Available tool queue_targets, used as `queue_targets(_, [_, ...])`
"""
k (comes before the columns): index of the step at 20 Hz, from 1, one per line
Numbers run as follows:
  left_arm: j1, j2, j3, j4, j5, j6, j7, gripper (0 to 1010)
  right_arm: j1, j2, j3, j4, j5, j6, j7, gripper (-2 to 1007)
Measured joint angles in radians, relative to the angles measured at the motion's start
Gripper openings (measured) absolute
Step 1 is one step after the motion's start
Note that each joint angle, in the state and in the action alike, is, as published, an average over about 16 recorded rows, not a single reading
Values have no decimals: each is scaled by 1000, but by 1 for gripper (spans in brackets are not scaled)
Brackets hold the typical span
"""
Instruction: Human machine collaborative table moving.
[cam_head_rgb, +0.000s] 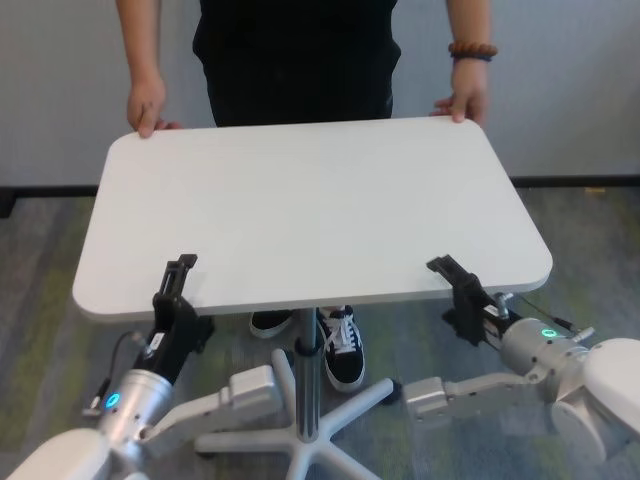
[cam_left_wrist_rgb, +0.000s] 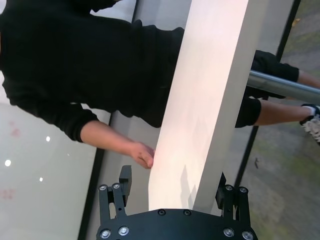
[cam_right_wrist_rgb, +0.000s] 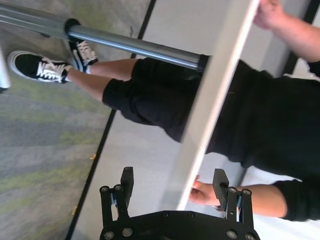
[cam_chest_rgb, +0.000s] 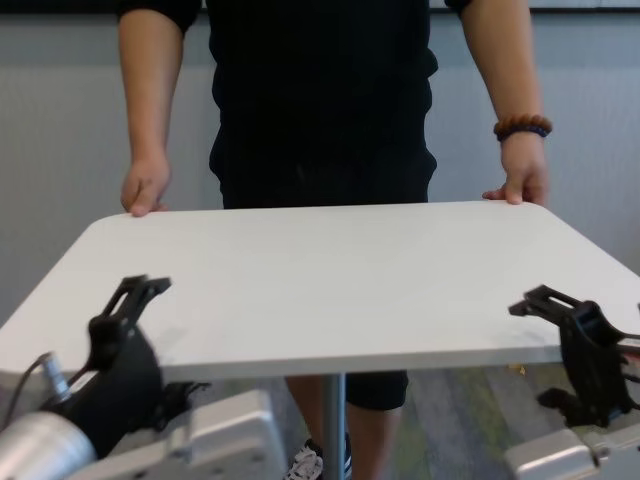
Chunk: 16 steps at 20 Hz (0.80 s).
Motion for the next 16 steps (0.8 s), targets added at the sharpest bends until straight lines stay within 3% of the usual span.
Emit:
queue_targets(8, [138, 52, -61, -136, -46, -6, -28, 1001, -76, 11, 10, -119, -4, 47, 26, 1001])
queue_targets(16, [225, 74, -109, -205, -77, -17, -50, 1000, -151, 23, 41, -197, 10, 69, 25, 1001])
